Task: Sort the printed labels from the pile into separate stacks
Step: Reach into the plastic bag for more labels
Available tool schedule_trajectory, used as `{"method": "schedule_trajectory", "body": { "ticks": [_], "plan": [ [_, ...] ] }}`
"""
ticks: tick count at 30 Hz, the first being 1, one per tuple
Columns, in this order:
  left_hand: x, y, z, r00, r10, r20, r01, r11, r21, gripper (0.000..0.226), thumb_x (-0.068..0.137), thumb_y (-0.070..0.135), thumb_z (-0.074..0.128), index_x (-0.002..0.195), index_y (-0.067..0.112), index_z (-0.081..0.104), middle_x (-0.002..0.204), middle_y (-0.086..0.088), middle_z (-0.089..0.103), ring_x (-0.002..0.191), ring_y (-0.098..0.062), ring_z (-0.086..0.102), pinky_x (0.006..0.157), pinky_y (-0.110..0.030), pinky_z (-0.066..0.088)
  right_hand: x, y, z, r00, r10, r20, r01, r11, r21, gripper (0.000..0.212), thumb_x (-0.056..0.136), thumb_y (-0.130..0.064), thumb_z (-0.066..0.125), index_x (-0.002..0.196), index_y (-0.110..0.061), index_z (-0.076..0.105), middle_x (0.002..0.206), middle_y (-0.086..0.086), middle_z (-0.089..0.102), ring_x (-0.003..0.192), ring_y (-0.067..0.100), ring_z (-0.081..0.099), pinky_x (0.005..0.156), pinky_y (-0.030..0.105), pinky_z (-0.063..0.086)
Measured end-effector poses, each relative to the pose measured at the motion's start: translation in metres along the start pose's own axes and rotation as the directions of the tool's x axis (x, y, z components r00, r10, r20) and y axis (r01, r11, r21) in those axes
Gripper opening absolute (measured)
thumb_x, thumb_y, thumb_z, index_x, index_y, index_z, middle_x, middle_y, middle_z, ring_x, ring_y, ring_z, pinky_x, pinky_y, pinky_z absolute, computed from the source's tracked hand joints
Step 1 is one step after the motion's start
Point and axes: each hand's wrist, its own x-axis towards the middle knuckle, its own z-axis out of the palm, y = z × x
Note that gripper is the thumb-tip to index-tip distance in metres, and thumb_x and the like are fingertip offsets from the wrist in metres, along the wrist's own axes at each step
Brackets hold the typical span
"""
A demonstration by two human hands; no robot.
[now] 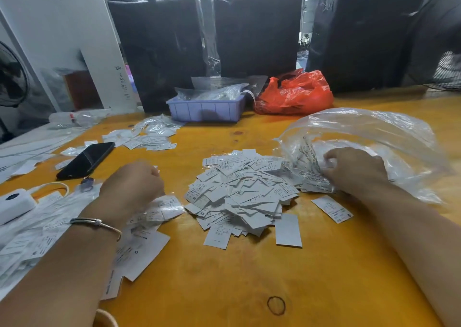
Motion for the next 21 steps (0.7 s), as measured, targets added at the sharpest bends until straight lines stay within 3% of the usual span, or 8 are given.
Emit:
{"method": "schedule_trajectory", "body": {
  "ticks": [3, 7, 11, 15, 18, 21],
  "plan": [
    [0.001, -0.004, 0.004, 0.999, -0.031, 0.034, 0.026, 0.992, 0.127, 0.015, 0.085, 0.011, 0.058, 0.076, 0.014, 0.069, 0.081, -0.004, 0.069, 0.071, -0.025, 0.061, 0.057, -0.028, 0.041, 0.002, 0.000, 0.003, 0.996, -0.024, -0.084, 0.025, 1.000, 0.005, 0.017, 0.091, -0.032, 0.059, 0.105, -0.031, 0.068, 0.116, -0.003, 0.065, 0.113, 0.023, 0.056, 0.097, 0.039, 0.031],
    [0.000, -0.004, 0.004, 0.999, 0.001, 0.048, -0.011, 0.977, 0.214, 0.017, 0.090, 0.013, 0.052, 0.084, 0.019, 0.067, 0.083, -0.002, 0.067, 0.074, -0.020, 0.060, 0.053, -0.026, 0.040, 0.004, 0.000, 0.004, 0.988, -0.031, -0.148, 0.039, 0.998, 0.051, 0.017, 0.088, -0.015, 0.062, 0.089, -0.030, 0.071, 0.108, -0.003, 0.067, 0.108, 0.022, 0.056, 0.096, 0.037, 0.029],
    [-0.001, -0.004, 0.007, 0.999, 0.036, 0.005, -0.036, 0.973, 0.226, 0.014, 0.091, 0.016, 0.053, 0.093, 0.022, 0.064, 0.094, 0.001, 0.064, 0.088, -0.021, 0.058, 0.072, -0.033, 0.052, 0.004, 0.002, 0.005, 0.962, -0.046, -0.269, 0.088, 0.985, 0.146, 0.025, 0.083, -0.003, 0.059, 0.087, -0.024, 0.072, 0.098, 0.000, 0.071, 0.101, 0.026, 0.060, 0.093, 0.036, 0.030],
    [-0.002, 0.001, 0.009, 0.998, 0.070, 0.001, -0.069, 0.973, 0.219, 0.030, 0.089, 0.021, 0.060, 0.118, 0.028, 0.060, 0.128, -0.003, 0.053, 0.123, -0.026, 0.043, 0.093, -0.042, 0.047, 0.002, 0.002, 0.005, 0.928, -0.012, -0.373, 0.089, 0.978, 0.191, 0.022, 0.088, -0.007, 0.054, 0.097, -0.018, 0.072, 0.094, 0.005, 0.072, 0.096, 0.029, 0.061, 0.082, 0.031, 0.034],
    [-0.004, 0.011, 0.012, 0.978, 0.207, -0.033, -0.205, 0.977, 0.057, 0.029, 0.088, 0.026, 0.063, 0.116, 0.032, 0.059, 0.136, 0.002, 0.048, 0.132, -0.022, 0.034, 0.099, -0.042, 0.040, -0.002, -0.001, 0.001, 0.902, -0.018, -0.432, 0.118, 0.972, 0.205, 0.019, 0.086, -0.006, 0.059, 0.099, -0.013, 0.072, 0.093, 0.010, 0.072, 0.095, 0.033, 0.062, 0.089, 0.043, 0.045],
    [-0.014, 0.024, 0.019, 0.886, 0.463, -0.023, -0.460, 0.873, -0.164, 0.019, 0.088, 0.033, 0.067, 0.104, 0.041, 0.061, 0.128, 0.016, 0.050, 0.130, -0.011, 0.036, 0.101, -0.034, 0.034, -0.009, -0.008, -0.006, 0.901, -0.038, -0.432, 0.178, 0.941, 0.288, 0.014, 0.085, -0.009, 0.067, 0.098, -0.009, 0.073, 0.090, 0.012, 0.073, 0.091, 0.033, 0.064, 0.089, 0.046, 0.047]
  ]
}}
